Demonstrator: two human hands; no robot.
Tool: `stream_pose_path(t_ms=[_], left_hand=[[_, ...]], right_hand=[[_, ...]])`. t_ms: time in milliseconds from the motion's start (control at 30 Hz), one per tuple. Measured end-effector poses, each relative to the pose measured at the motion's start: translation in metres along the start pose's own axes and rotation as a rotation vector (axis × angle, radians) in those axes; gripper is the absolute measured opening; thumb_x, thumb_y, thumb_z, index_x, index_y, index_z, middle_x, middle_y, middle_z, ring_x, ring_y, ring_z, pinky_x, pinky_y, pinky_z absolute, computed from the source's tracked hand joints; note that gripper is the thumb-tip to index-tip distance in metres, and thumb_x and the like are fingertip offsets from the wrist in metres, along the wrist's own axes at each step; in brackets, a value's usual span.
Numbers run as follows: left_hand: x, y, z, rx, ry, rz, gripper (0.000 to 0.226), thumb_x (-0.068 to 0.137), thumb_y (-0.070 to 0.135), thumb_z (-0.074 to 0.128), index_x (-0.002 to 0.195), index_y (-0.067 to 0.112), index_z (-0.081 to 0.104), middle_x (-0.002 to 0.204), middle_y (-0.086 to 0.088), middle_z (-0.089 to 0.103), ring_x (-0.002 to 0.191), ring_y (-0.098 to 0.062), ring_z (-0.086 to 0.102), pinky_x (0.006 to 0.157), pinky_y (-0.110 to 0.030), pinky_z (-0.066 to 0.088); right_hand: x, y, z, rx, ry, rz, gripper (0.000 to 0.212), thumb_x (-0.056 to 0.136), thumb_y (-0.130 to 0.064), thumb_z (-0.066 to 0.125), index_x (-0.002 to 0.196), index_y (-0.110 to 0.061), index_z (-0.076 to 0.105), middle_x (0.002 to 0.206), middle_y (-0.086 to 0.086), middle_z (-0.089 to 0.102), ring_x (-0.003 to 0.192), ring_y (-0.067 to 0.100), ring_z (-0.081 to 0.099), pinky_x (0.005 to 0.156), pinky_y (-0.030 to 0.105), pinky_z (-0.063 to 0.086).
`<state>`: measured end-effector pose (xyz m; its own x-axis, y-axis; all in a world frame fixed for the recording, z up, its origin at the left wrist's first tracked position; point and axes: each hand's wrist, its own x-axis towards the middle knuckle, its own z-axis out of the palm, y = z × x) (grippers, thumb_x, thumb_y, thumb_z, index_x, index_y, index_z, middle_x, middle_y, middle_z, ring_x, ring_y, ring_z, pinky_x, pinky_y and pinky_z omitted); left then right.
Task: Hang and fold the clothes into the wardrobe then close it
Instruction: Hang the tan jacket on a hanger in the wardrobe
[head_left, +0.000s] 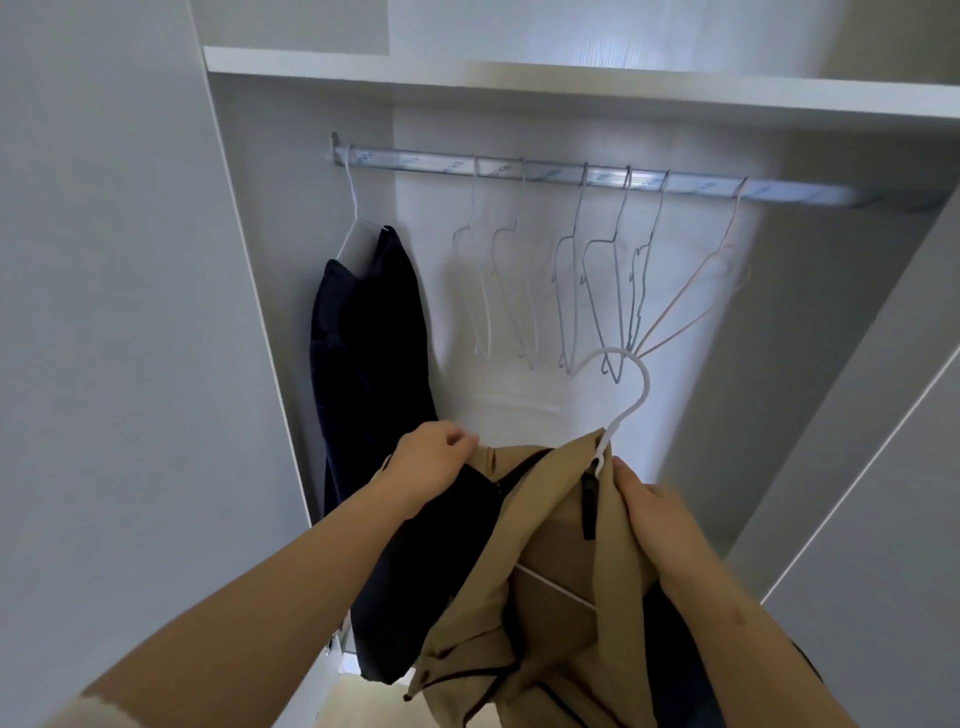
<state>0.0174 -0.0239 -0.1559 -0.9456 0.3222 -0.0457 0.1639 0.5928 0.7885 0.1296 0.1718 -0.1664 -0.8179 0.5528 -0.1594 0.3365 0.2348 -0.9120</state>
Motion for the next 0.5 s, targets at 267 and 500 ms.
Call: stream_pose_path(t_ms=[267,500], left_hand=[[-0.004,0.03,-0.001,0.54,-0.28,-0.036,0.059,0.089,0.063,0.036,0.116,0.014,0.057,0.111,-0.004,0.059,0.098,-0.019,0.056,0.085,-0.03,0.046],[-0.004,0.046,0.021,-0.458,-0.05,0.111,0.018,0.088,0.011,0.061,0.093,0.028,0.062,0.107,-0.002,0.064,0.089,-0.006,0.06,0.069,-0.01,0.049]], right_hand=[[0.0,0.011,-0.011,-0.023,-0.076,-0.015,0.059,0.087,-0.058,0.044,0.056,-0.011,0.061,0.056,0.004,0.063,0.059,0.018,0.062,0.061,0.028,0.047],[0.003,0.005,-0.018,-0.002,-0.117,0.0,0.064,0.09,-0.056,0.042,0.075,0.0,0.069,0.075,0.017,0.068,0.066,0.021,0.063,0.062,0.028,0.047]])
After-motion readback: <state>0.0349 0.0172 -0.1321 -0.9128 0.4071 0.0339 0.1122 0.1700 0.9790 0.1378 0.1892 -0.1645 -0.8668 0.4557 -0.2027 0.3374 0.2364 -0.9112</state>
